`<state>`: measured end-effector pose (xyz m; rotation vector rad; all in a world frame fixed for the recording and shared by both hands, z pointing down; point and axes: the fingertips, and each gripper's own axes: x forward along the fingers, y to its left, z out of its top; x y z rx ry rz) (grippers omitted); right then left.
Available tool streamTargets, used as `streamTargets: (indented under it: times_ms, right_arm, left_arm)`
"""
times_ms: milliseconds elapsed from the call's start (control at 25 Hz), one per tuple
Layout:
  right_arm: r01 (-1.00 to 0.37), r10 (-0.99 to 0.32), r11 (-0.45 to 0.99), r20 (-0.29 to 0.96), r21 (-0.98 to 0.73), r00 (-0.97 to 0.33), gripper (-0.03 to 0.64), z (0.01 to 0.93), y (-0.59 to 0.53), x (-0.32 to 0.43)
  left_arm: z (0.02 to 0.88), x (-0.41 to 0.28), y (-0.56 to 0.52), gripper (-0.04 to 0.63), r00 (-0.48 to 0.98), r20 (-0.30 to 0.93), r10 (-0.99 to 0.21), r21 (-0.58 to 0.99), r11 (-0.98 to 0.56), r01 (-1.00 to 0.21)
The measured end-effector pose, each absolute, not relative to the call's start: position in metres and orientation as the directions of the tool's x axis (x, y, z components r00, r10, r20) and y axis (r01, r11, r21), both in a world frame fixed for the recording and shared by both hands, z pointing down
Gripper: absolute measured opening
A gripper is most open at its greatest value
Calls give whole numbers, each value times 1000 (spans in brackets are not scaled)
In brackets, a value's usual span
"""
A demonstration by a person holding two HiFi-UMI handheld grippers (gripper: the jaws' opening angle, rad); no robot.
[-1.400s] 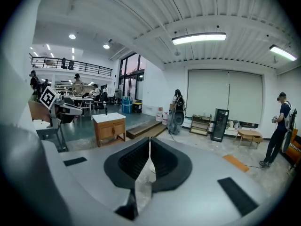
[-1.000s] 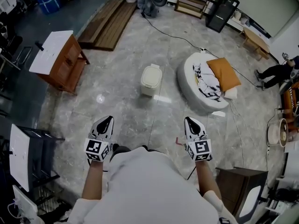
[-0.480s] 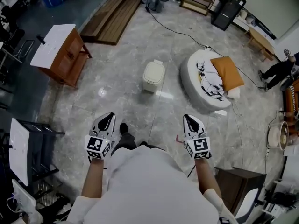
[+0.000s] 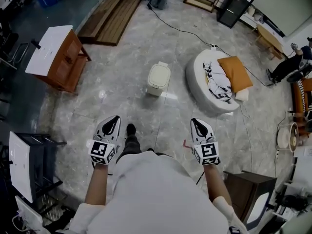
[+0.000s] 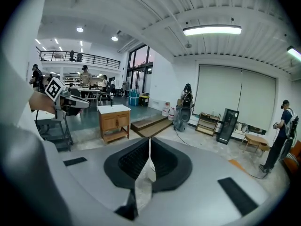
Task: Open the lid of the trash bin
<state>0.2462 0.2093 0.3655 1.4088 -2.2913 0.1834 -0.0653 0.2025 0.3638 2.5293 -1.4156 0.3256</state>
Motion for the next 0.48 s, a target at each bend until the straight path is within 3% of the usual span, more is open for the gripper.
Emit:
streamTargets:
  times_ms: [480]
  right_arm:
    - [-903, -833, 404, 465, 145, -298, 34, 366, 149, 211]
  left_arm:
    - [372, -108, 124, 20, 583, 317, -748, 94, -587, -804]
